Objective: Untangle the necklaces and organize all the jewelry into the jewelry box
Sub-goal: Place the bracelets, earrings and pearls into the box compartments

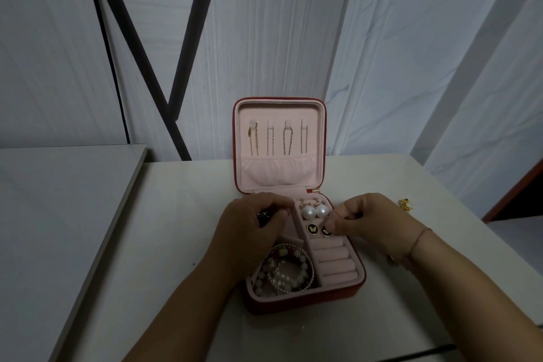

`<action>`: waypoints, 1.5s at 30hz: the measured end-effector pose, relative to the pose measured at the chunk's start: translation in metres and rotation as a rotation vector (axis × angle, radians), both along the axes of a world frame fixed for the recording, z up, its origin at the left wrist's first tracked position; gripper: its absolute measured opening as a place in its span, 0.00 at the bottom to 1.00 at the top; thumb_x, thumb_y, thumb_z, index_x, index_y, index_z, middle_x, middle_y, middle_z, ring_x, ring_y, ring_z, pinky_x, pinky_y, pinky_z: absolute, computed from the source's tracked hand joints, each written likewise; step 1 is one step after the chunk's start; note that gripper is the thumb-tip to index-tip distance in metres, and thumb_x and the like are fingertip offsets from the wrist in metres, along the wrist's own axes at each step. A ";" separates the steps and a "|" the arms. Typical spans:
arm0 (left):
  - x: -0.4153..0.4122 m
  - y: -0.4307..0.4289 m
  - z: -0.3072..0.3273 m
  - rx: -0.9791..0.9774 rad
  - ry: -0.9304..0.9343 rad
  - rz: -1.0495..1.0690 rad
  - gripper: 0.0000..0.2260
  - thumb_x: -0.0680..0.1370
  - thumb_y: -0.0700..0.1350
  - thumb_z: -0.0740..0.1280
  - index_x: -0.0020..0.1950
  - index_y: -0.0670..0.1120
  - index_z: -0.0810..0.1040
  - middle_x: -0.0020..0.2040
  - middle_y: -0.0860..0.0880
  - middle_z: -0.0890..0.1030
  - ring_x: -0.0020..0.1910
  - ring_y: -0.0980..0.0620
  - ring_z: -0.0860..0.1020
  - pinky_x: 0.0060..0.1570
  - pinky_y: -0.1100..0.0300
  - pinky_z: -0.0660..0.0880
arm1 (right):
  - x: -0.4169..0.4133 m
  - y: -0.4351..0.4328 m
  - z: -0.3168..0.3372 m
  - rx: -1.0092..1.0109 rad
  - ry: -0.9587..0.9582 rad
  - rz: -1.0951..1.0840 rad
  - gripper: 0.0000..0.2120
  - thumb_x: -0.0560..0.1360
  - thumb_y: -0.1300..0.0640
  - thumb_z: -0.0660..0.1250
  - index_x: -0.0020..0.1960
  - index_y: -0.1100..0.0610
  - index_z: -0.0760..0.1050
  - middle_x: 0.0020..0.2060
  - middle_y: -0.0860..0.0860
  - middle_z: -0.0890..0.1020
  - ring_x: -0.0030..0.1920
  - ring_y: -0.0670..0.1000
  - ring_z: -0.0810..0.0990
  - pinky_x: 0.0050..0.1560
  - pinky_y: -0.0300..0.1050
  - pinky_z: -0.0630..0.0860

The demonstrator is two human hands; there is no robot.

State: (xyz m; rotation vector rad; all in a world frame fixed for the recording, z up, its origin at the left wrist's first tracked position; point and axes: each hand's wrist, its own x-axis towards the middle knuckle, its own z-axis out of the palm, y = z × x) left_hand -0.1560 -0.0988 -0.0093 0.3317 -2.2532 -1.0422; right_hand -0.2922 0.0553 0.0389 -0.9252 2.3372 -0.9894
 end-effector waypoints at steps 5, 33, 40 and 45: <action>0.000 0.000 0.000 0.013 0.002 -0.003 0.12 0.76 0.40 0.68 0.52 0.58 0.79 0.45 0.68 0.76 0.52 0.70 0.75 0.50 0.76 0.71 | 0.001 -0.006 -0.004 0.030 0.070 -0.037 0.05 0.71 0.58 0.74 0.37 0.57 0.84 0.37 0.55 0.85 0.38 0.48 0.80 0.45 0.41 0.77; -0.001 -0.001 -0.002 0.001 -0.007 -0.002 0.12 0.76 0.41 0.67 0.53 0.58 0.79 0.47 0.63 0.79 0.53 0.67 0.75 0.50 0.73 0.73 | 0.010 -0.012 -0.014 0.058 0.206 -0.112 0.09 0.72 0.57 0.69 0.36 0.60 0.81 0.34 0.55 0.83 0.36 0.52 0.80 0.45 0.47 0.79; -0.001 -0.002 -0.004 -0.008 0.000 0.003 0.11 0.76 0.41 0.68 0.53 0.56 0.80 0.46 0.66 0.78 0.53 0.67 0.76 0.51 0.72 0.74 | 0.009 -0.008 -0.026 -0.079 0.184 -0.224 0.08 0.69 0.56 0.75 0.37 0.55 0.76 0.32 0.47 0.77 0.35 0.47 0.75 0.39 0.43 0.72; -0.001 -0.002 -0.002 -0.005 0.001 0.000 0.12 0.76 0.41 0.68 0.52 0.60 0.78 0.46 0.68 0.77 0.53 0.67 0.76 0.51 0.71 0.74 | 0.009 -0.005 -0.036 -0.164 0.169 -0.218 0.09 0.71 0.54 0.74 0.37 0.55 0.75 0.30 0.50 0.76 0.32 0.47 0.73 0.37 0.45 0.73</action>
